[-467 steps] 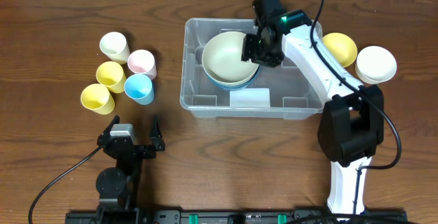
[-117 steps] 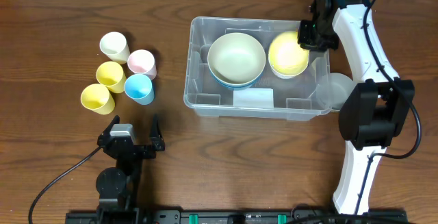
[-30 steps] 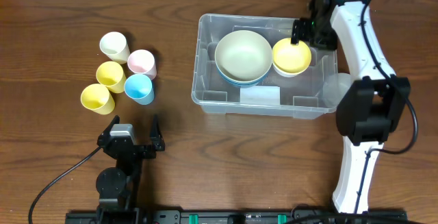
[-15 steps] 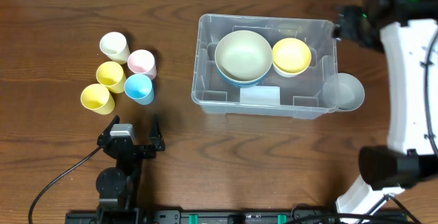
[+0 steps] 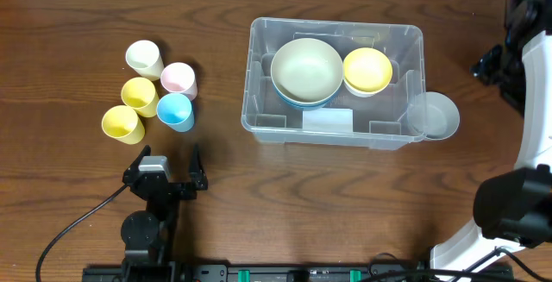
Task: Pack container
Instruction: 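Move the right gripper to the grey bowl and grip its rim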
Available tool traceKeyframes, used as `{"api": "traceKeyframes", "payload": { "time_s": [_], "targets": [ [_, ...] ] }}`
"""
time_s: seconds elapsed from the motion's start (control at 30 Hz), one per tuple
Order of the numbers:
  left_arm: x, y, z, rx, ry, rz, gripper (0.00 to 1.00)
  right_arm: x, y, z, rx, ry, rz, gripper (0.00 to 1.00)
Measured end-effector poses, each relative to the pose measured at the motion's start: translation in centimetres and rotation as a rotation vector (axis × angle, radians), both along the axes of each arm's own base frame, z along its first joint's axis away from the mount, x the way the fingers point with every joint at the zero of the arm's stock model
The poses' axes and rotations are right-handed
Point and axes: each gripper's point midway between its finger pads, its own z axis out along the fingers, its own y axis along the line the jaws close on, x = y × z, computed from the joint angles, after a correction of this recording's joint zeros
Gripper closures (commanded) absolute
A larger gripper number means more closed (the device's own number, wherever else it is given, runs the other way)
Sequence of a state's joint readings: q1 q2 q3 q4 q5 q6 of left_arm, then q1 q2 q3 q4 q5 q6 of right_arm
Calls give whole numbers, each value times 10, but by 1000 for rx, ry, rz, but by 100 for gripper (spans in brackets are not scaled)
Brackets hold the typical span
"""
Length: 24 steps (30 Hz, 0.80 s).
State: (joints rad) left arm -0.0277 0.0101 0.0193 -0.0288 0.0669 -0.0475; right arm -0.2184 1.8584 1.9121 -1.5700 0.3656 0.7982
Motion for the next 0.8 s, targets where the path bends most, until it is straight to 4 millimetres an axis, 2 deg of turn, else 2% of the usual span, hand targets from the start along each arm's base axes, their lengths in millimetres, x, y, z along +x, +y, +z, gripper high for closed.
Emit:
{"api": "traceKeyframes", "payload": {
  "time_s": [0.1, 0.17, 0.27, 0.33, 0.6, 0.8],
  "targets": [
    [0, 0, 0, 0, 0, 0, 2, 5, 0, -34, 54, 1, -1, 1],
    [0, 0, 0, 0, 0, 0, 2, 11, 8, -62, 113, -5, 37, 1],
    [0, 0, 0, 0, 1, 0, 2, 7, 23, -97, 197, 17, 81, 1],
    [0, 0, 0, 0, 0, 0, 2, 2, 28, -113, 228, 32, 92, 1],
    [0, 0, 0, 0, 0, 0, 2, -18, 41, -159, 286, 74, 104, 1],
    [0, 0, 0, 0, 0, 0, 2, -20, 44, -178, 295, 54, 106, 1]
  ]
}}
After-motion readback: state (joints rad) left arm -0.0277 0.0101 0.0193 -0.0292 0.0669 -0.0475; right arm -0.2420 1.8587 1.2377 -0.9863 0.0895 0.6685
